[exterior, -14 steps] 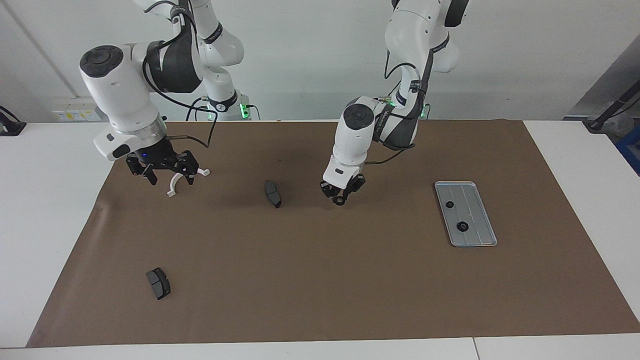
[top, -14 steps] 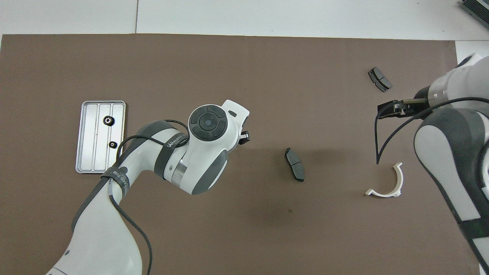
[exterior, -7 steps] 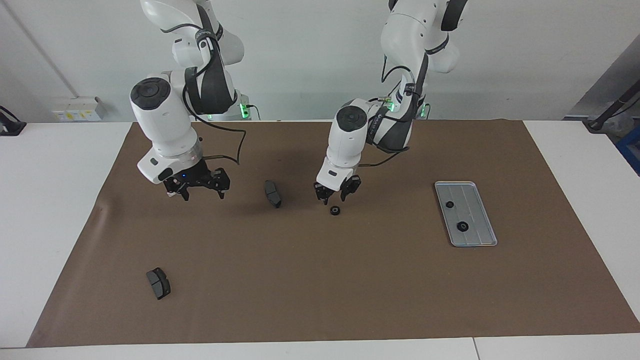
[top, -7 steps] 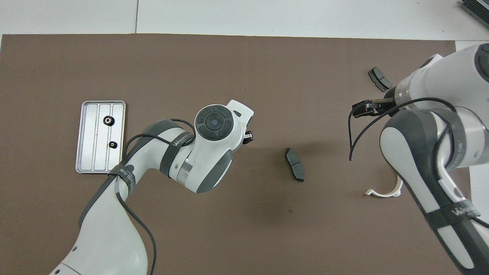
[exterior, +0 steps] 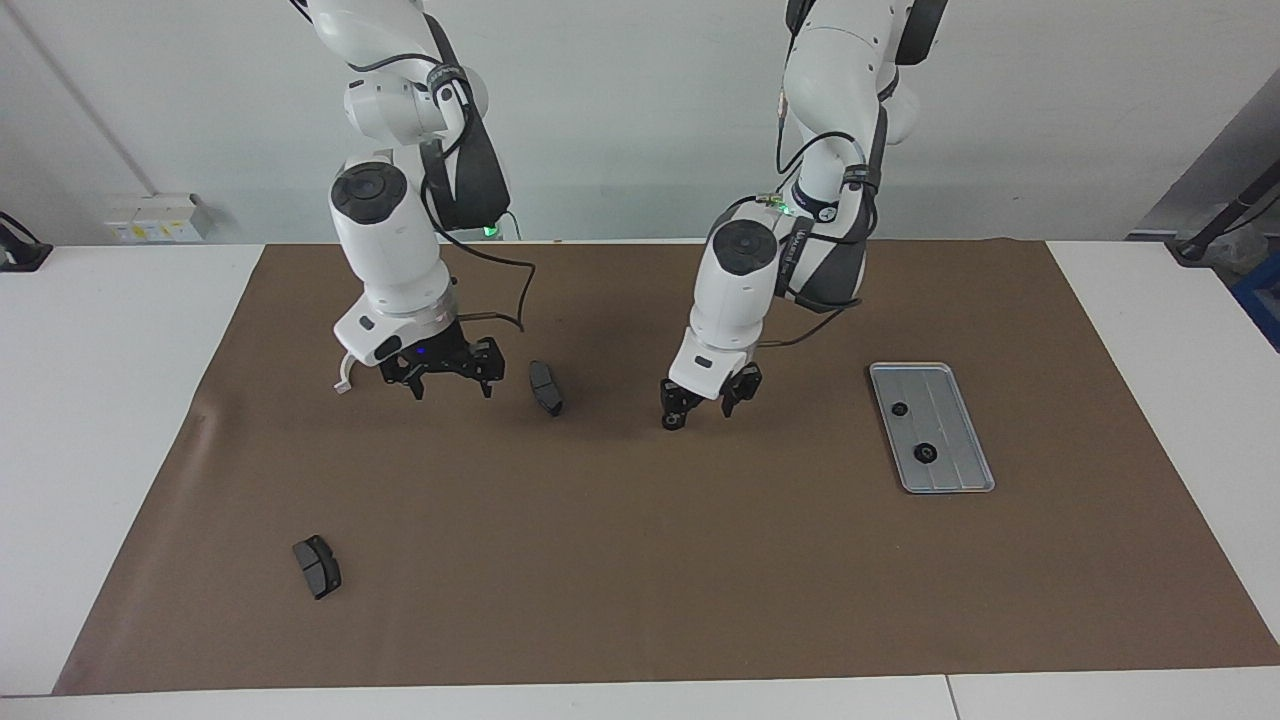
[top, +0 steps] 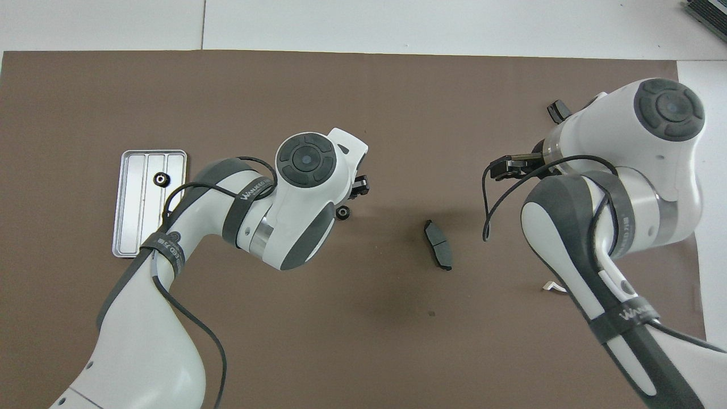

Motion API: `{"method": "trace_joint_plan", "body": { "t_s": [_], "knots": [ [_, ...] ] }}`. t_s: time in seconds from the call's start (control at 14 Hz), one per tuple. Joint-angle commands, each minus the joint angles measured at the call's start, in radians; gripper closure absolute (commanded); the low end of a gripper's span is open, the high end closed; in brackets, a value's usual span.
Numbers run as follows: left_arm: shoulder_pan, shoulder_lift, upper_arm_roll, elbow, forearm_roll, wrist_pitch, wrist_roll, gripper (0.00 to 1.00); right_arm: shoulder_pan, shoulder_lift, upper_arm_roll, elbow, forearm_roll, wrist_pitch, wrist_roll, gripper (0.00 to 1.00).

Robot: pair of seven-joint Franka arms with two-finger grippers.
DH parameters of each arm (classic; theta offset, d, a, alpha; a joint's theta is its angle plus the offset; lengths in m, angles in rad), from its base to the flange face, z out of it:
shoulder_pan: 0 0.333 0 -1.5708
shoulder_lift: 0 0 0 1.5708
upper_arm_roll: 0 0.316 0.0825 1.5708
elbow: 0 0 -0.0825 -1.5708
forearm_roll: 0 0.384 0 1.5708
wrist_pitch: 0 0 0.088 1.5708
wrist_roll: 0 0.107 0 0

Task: Place bearing gear from tray to pile
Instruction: 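Set the gear down mid-table with the left gripper while the right gripper approaches, then grasp the gear with the right gripper while the left gripper grasps another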

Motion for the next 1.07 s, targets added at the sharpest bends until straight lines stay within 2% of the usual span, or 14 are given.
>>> {"method": "trace_joint_plan", "body": {
  "t_s": [0.0,0.29,0.57,0.64,0.86,1.0],
  "knots": [
    [0.111,0.005,-0.012,0.029,0.001,-0.061,0.144,0.26,0.078,0.020,-0.001,-0.024,0.016,0.075,0.069,0.00],
    [0.269,-0.004,-0.009,0.017,0.000,-0.083,0.433,0.26,0.173,0.061,-0.001,-0.021,0.016,0.166,0.128,0.00],
    [0.394,-0.012,-0.006,-0.007,0.000,-0.087,0.638,0.26,0.280,0.132,-0.001,-0.010,0.014,0.278,0.228,0.00],
    [0.410,-0.013,-0.005,-0.015,0.000,-0.083,0.669,0.26,0.296,0.150,-0.001,0.003,0.014,0.281,0.238,0.00],
    [0.435,-0.030,-0.005,-0.076,0.000,-0.022,0.684,0.27,0.372,0.291,-0.002,0.147,-0.013,0.284,0.353,0.00],
    [0.447,-0.047,-0.002,-0.148,0.000,0.064,0.677,0.27,0.385,0.313,-0.001,0.146,-0.047,0.318,0.355,0.00]
  ]
}}
